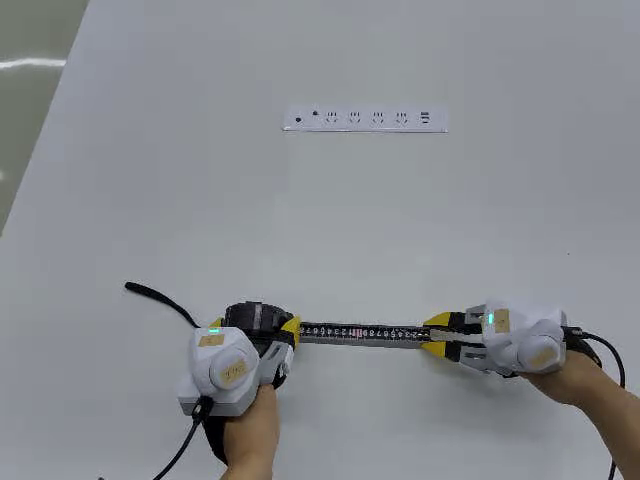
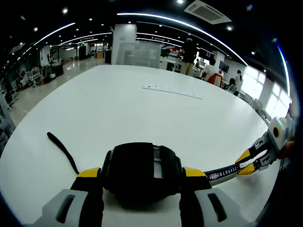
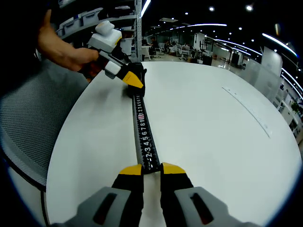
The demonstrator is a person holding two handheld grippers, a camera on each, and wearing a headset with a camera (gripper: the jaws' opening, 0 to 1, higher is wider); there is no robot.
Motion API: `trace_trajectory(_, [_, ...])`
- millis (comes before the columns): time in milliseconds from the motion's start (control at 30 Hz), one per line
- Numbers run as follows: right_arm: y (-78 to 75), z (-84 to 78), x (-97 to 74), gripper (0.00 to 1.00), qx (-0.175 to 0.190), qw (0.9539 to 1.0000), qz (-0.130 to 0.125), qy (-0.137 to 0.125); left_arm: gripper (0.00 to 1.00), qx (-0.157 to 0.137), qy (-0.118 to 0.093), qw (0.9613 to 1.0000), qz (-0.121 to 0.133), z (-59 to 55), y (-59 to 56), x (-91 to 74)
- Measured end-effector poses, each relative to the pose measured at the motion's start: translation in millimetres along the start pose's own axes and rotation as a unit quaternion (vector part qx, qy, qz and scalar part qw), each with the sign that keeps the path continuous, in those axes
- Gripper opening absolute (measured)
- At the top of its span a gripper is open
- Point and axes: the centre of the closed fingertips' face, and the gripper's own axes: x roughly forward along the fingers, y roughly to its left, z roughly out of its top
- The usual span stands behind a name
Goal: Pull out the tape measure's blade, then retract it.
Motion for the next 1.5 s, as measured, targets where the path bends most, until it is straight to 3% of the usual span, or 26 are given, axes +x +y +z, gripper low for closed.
trace_trajectory(1500, [13.1,47.8,50.1,0.11,-0.008,0.9996,0.013,-0.023,0.62,-0.008,0.000,0.9999,-0.007,0.2,1.5,-0.3])
